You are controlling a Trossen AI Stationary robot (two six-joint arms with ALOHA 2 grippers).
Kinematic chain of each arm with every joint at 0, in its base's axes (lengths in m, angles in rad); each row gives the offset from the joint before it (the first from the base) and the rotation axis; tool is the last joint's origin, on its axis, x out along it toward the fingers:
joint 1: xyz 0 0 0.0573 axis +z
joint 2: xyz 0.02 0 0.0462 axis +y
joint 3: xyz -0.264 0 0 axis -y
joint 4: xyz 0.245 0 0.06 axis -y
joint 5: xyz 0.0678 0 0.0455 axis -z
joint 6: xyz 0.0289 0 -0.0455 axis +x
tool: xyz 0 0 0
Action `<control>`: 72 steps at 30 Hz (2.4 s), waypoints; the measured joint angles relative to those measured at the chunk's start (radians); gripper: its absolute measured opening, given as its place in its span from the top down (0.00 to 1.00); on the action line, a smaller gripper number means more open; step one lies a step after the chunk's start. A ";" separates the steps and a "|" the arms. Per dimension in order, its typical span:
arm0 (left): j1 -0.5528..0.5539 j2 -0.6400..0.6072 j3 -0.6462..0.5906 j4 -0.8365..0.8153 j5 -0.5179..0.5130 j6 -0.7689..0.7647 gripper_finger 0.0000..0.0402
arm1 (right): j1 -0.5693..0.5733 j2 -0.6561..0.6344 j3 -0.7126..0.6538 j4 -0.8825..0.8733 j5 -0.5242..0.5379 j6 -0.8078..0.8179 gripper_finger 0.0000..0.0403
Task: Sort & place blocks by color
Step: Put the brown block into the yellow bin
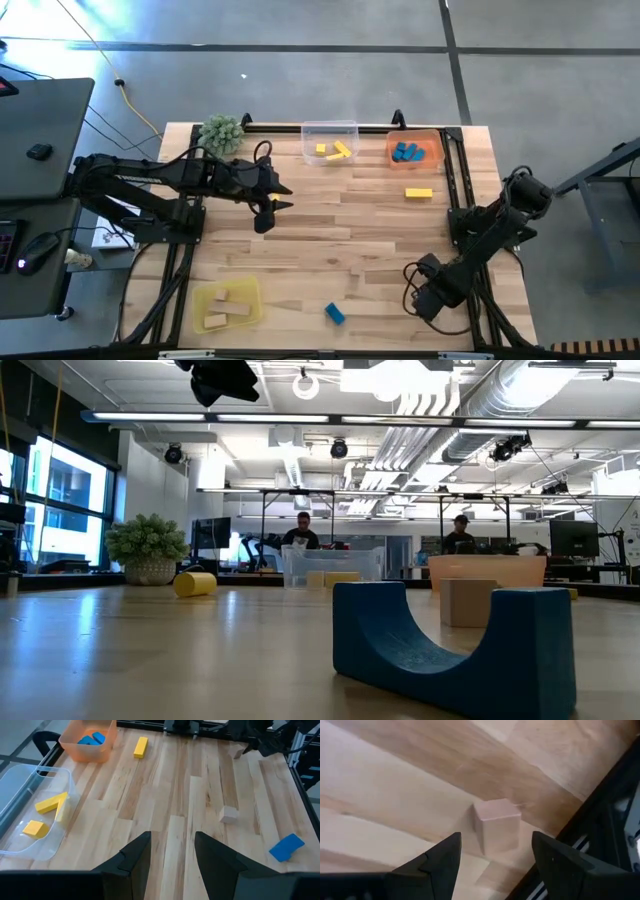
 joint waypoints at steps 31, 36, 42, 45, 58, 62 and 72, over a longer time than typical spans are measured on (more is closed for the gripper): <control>0.000 0.000 0.000 0.000 0.001 -0.046 0.65 | 0.006 0.010 -0.047 0.268 -0.015 0.087 0.74; 0.000 0.000 0.000 0.000 0.027 -0.080 0.65 | -0.015 0.009 0.067 0.269 0.156 0.040 0.74; -0.009 0.000 0.000 0.000 0.091 -0.128 0.65 | -0.067 0.009 0.195 0.268 0.324 -0.086 0.74; -0.029 0.000 0.000 0.000 0.093 -0.152 0.65 | -0.100 0.009 0.242 0.266 0.372 -0.178 0.74; -0.163 0.000 0.000 0.022 0.094 -0.385 0.65 | -0.298 0.008 0.355 0.363 0.411 -0.740 0.74; -0.201 0.000 0.000 0.068 0.093 -0.440 0.65 | -0.367 0.008 0.386 0.390 0.364 -0.933 0.74; -0.259 0.000 0.000 0.213 0.084 -0.576 0.65 | -0.497 0.008 0.444 0.602 0.288 -1.334 0.74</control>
